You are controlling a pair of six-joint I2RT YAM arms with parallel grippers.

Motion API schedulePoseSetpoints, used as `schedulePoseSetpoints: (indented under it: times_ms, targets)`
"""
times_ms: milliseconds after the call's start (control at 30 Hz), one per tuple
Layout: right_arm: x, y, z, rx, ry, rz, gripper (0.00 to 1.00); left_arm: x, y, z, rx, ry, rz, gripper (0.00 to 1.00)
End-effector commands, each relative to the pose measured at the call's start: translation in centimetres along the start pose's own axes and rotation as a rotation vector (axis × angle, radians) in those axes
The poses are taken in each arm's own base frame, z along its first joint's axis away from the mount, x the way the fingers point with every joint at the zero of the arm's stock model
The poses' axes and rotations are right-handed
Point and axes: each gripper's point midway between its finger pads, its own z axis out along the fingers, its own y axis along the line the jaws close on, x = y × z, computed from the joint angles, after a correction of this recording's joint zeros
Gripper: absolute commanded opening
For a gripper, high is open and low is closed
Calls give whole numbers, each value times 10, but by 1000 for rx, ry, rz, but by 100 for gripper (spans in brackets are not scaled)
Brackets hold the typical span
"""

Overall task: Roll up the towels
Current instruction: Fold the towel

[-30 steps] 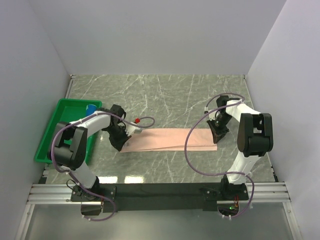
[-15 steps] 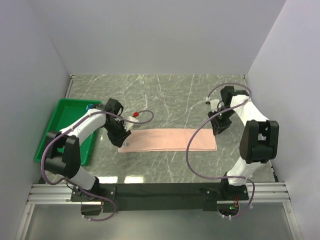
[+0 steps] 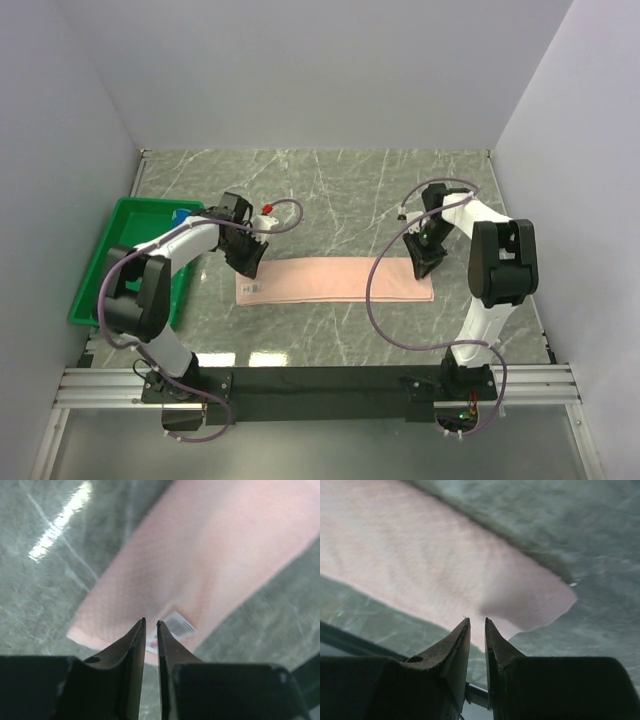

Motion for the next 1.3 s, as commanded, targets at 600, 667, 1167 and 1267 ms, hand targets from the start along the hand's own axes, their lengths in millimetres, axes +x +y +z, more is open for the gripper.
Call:
schedulePoseSetpoints:
  times_ms: [600,667,1167,1267]
  targets:
    - [-61,-48,-49,241,-216,151,43,-27,17,-17,-46,-118,-180,35]
    - [-49,-45,-44,213,-192,189,43,-32,14,-25,-50,-146,-181,39]
    - [-27,-47,5,113,-105,296,43,-39,11,-57,-109,-210,-148,51]
    - [-24,-49,14,132,-82,297,42,-37,12,-57,-116,-209,-150,51]
